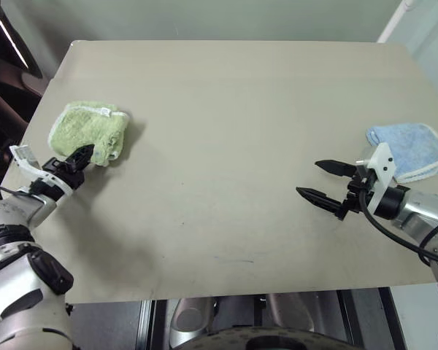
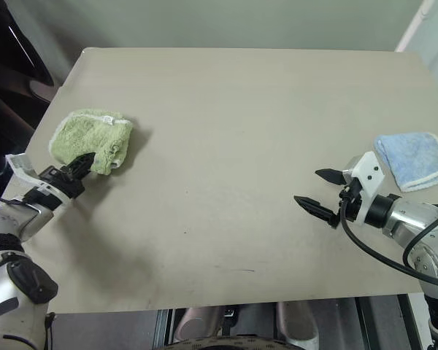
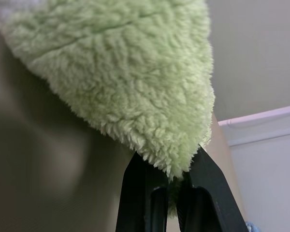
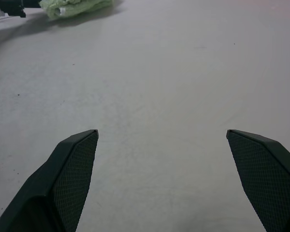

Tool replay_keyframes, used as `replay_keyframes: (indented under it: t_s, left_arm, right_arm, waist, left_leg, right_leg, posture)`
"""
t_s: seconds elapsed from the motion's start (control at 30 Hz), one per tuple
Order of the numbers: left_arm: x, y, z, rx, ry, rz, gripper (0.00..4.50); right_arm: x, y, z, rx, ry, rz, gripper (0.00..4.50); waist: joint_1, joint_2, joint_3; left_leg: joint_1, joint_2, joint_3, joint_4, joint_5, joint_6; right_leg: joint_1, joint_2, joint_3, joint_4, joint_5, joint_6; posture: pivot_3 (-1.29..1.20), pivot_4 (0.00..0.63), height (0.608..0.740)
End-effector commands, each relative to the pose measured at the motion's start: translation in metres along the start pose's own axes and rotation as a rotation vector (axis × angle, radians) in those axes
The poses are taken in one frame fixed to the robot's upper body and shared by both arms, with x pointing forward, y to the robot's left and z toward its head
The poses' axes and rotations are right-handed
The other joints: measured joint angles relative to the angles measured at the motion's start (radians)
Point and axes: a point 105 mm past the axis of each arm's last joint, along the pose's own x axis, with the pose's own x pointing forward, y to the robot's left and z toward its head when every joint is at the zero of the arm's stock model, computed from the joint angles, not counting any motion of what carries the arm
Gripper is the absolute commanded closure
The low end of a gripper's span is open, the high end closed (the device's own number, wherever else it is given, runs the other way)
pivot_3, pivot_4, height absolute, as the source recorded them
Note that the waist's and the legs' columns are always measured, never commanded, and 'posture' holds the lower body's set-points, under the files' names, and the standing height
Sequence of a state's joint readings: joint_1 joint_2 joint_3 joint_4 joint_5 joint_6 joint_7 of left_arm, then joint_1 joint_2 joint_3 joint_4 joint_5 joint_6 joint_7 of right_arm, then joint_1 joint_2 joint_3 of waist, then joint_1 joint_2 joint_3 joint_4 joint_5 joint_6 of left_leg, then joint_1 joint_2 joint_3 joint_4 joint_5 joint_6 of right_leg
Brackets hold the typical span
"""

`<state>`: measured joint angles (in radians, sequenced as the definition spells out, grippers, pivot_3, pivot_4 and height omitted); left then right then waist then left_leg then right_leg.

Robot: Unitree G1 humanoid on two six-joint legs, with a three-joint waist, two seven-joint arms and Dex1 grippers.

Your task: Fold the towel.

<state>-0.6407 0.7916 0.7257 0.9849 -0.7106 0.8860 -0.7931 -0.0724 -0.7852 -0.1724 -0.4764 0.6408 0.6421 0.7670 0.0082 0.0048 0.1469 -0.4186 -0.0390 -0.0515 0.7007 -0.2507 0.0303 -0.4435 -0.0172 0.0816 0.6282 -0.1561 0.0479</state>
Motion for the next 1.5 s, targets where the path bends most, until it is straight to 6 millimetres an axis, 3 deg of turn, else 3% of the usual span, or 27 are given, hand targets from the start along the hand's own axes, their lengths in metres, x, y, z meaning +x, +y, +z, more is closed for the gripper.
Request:
replay_keyframes:
  t_s: [0.03, 0.53, 0.63, 0.73, 0.9, 0.97, 1.2, 1.5]
  left_arm:
    - [-0.002, -0.007, 0.007, 0.011, -0.025, -0.023, 4.48]
    - [-0.002, -0.007, 0.007, 0.01, -0.028, -0.02, 4.48]
    - [0.023, -0.039, -0.01, 0.085, -0.007, -0.033, 3.66]
    - [0.024, -0.042, -0.02, 0.133, -0.008, 0.016, 2.67]
    - [0.02, -0.05, -0.029, 0.094, -0.003, -0.002, 2.67]
    - [0.018, -0.048, -0.026, 0.09, -0.028, 0.018, 2.32]
    - [0.011, -0.049, -0.022, 0.049, -0.055, 0.017, 0.07]
    - [-0.003, -0.05, -0.015, 0.006, -0.047, 0.041, 0.03]
  right_arm:
    - [0.0, 0.002, 0.009, -0.036, -0.027, 0.013, 0.0]
    - [0.0, 0.002, 0.009, -0.036, -0.027, 0.013, 0.0]
    - [0.0, 0.001, 0.008, -0.046, -0.029, -0.001, 0.0]
    - [0.0, 0.0, 0.008, -0.05, -0.031, -0.001, 0.0]
    - [0.001, 0.0, 0.009, -0.055, -0.035, 0.004, 0.0]
    - [0.001, -0.001, 0.009, -0.057, -0.034, 0.004, 0.0]
    - [-0.001, -0.002, 0.009, -0.067, -0.03, 0.006, 0.0]
    - [0.0, -0.001, 0.007, -0.069, -0.024, 0.012, 0.0]
  waist:
    - [0.0, 0.0, 0.0]
    - [0.0, 0.0, 0.0]
    - [0.01, 0.0, 0.0]
    - [0.009, -0.001, -0.001]
    - [-0.003, -0.002, -0.001]
    - [-0.003, -0.002, -0.001]
    - [-0.003, -0.002, -0.001]
    - [-0.002, -0.002, -0.001]
  left_leg:
    - [0.0, 0.0, 0.0, 0.0, 0.0, 0.0]
    - [0.0, 0.0, 0.0, 0.0, 0.0, 0.0]
    - [0.0, 0.0, 0.0, -0.001, 0.0, 0.0]
    - [0.0, -0.001, 0.001, 0.0, 0.003, 0.003]
    - [0.002, 0.0, 0.002, -0.001, 0.004, 0.0]
    - [0.002, 0.001, 0.002, -0.002, 0.005, -0.001]
    - [0.005, 0.001, 0.001, -0.002, 0.003, -0.001]
    - [0.005, 0.0, 0.0, -0.002, 0.002, -0.002]
  right_leg:
    - [0.0, 0.0, 0.0, 0.0, 0.0, 0.0]
    - [0.0, 0.0, 0.0, -0.001, 0.0, 0.0]
    - [0.001, 0.0, 0.0, -0.001, 0.0, 0.001]
    - [0.003, -0.001, 0.0, -0.002, 0.0, 0.001]
    - [0.003, 0.0, 0.001, -0.002, 0.0, 0.002]
    - [0.003, 0.001, 0.001, -0.002, 0.0, 0.002]
    - [0.005, 0.001, 0.001, -0.002, 0.0, 0.001]
    - [0.006, 0.001, 0.001, -0.002, 0.0, 0.001]
  posture:
    - [0.0, 0.15, 0.733]
    - [0.0, 0.15, 0.733]
    - [0.0, 0.15, 0.733]
    - [0.0, 0.15, 0.733]
    - [0.0, 0.15, 0.733]
    - [0.0, 0.15, 0.733]
    - [0.0, 0.15, 0.733]
    - [0.0, 0.15, 0.733]
